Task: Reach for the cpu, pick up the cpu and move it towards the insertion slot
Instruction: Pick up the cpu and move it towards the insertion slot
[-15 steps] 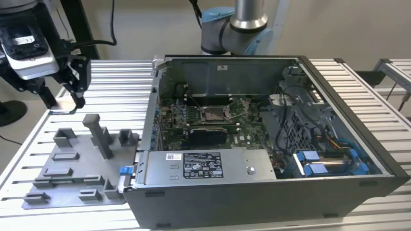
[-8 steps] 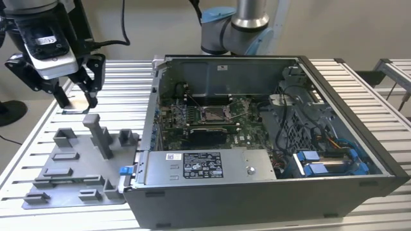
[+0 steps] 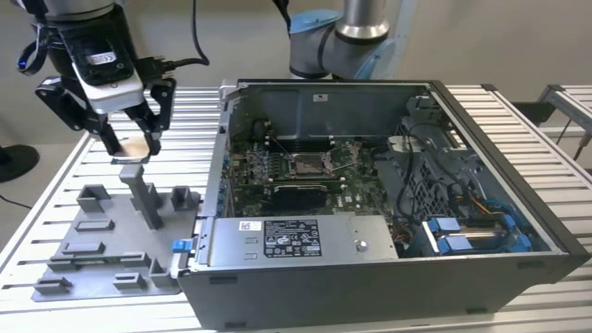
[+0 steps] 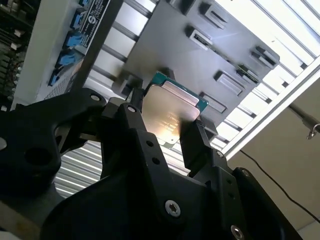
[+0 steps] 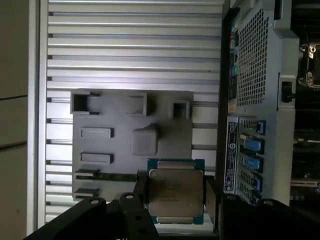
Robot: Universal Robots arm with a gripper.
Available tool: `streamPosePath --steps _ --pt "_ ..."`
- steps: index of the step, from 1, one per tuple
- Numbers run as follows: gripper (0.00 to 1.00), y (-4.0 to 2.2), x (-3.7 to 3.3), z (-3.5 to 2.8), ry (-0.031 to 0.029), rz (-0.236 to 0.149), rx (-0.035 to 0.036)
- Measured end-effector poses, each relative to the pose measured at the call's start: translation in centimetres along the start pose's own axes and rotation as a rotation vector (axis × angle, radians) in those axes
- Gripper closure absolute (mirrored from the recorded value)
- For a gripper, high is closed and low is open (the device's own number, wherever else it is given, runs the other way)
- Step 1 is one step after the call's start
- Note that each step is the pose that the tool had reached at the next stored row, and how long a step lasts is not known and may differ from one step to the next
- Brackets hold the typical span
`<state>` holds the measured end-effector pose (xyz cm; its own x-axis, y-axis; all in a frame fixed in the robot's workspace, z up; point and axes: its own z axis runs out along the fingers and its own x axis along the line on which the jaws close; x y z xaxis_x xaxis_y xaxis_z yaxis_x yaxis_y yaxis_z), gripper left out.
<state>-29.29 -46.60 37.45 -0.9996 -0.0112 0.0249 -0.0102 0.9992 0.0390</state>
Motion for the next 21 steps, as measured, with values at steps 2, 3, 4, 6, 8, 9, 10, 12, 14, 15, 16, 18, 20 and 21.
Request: streamPosePath --steps 2,3,4,6,8,9,10,12,14,15,16,18,20,21 --pt "1.00 -0.01 -0.66 -0.02 0.0014 0.000 0.0000" --pt "1.00 -0.01 -0.98 -0.03 0.0020 0.000 0.0000" --pt "1.00 -0.01 -1.32 -0.04 0.0027 0.000 0.0000" --pt "1.00 -0.02 -1.97 -0.05 0.0040 0.000 0.0000" --pt "1.00 -0.03 -2.66 -0.07 0.0056 0.000 0.0000" --pt "1.00 -0.03 -3.01 -0.07 0.0062 0.000 -0.0001" --pt "1.00 -0.03 -3.35 -0.09 0.0070 0.000 0.0000" --pt "1.00 -0.04 -4.04 -0.10 0.0084 0.000 -0.0001" --pt "1.00 -0.05 -4.69 -0.12 0.0098 0.000 -0.0001" --pt "1.00 -0.05 -5.03 -0.13 0.0106 0.000 -0.0001" --pt "1.00 -0.05 -5.35 -0.13 0.0112 0.000 -0.0001" --pt "1.00 -0.06 -6.01 -0.16 0.0126 0.000 -0.0001" --pt "1.00 -0.07 -6.67 -0.17 0.0140 0.001 -0.0001" --pt "1.00 -0.07 -7.00 -0.18 0.0147 0.001 -0.0001"
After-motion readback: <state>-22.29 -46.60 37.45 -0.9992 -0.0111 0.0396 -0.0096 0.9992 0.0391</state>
